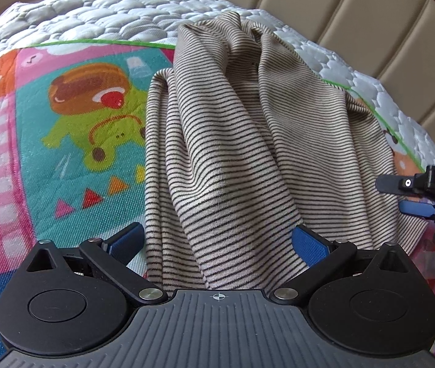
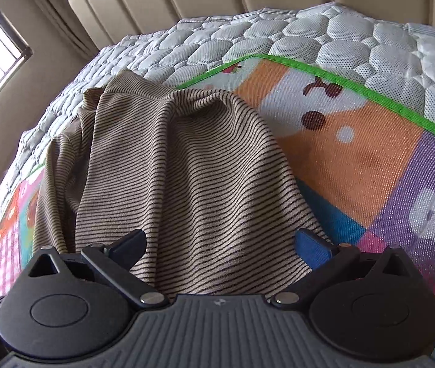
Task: Fold clothes
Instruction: 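Lower both tools onto the striped shirt and close both grippers on its hem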
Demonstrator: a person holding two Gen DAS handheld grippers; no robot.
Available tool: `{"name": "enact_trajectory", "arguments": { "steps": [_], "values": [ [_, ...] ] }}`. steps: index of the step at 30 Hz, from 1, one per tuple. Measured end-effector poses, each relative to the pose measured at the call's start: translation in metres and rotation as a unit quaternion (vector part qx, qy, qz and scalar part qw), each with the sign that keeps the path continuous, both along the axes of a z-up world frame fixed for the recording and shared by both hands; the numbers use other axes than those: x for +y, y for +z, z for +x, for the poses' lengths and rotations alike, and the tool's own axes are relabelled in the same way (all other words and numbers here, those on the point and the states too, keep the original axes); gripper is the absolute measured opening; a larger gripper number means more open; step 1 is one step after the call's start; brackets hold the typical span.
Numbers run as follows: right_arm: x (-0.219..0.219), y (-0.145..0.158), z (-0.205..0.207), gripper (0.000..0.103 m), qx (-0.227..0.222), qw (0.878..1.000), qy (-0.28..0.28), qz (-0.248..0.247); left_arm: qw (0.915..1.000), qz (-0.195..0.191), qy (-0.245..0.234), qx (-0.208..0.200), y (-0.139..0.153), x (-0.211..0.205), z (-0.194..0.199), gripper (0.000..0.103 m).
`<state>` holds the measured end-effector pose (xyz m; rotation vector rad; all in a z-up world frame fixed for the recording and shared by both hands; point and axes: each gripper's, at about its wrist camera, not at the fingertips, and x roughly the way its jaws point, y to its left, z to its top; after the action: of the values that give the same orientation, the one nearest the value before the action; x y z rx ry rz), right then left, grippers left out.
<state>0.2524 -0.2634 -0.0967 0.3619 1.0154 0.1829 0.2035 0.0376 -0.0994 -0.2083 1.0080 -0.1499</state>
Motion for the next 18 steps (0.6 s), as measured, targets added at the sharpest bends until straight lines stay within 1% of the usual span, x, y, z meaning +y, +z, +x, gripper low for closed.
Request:
{"name": "enact_trajectory", "arguments": {
  "steps": [3, 5, 9, 12, 13, 14, 16, 18],
  "values": [
    [0.004, 0.001, -0.001, 0.103, 0.002, 1.0, 0.024, -0.016, 0.9999, 0.009, -0.008, 0.006, 0.001, -0.002, 0.0, 0.103],
    [0.009, 0.001, -0.002, 0.103, 0.0, 0.999, 0.04, -0.031, 0.9999, 0.007, -0.01, 0.006, 0.001, -0.002, 0.0, 0.103],
    [0.017, 0.004, -0.004, 0.103, -0.004, 0.996, 0.068, -0.057, 0.9996, -0.026, 0.011, 0.003, 0.003, 0.006, 0.0, 0.103],
    [0.007, 0.016, -0.006, 0.103, -0.027, 0.997, 0.058, -0.035, 0.9982, -0.055, 0.023, -0.002, 0.005, 0.012, -0.002, 0.103],
    [0.002, 0.021, -0.007, 0.103, -0.038, 0.998, 0.049, -0.025, 0.9981, -0.057, 0.025, -0.004, 0.006, 0.012, -0.003, 0.098],
    [-0.001, 0.024, -0.006, 0.103, -0.046, 0.998, 0.042, -0.027, 0.9982, -0.054, 0.026, -0.006, 0.006, 0.012, -0.004, 0.09],
    [-0.008, 0.03, -0.005, 0.103, -0.062, 0.997, 0.029, -0.033, 0.9987, -0.045, 0.024, -0.007, 0.007, 0.012, -0.006, 0.084],
    [-0.005, 0.025, -0.005, 0.103, -0.067, 0.996, 0.037, -0.053, 0.9991, -0.036, 0.022, -0.007, 0.007, 0.011, -0.007, 0.081]
  ]
}}
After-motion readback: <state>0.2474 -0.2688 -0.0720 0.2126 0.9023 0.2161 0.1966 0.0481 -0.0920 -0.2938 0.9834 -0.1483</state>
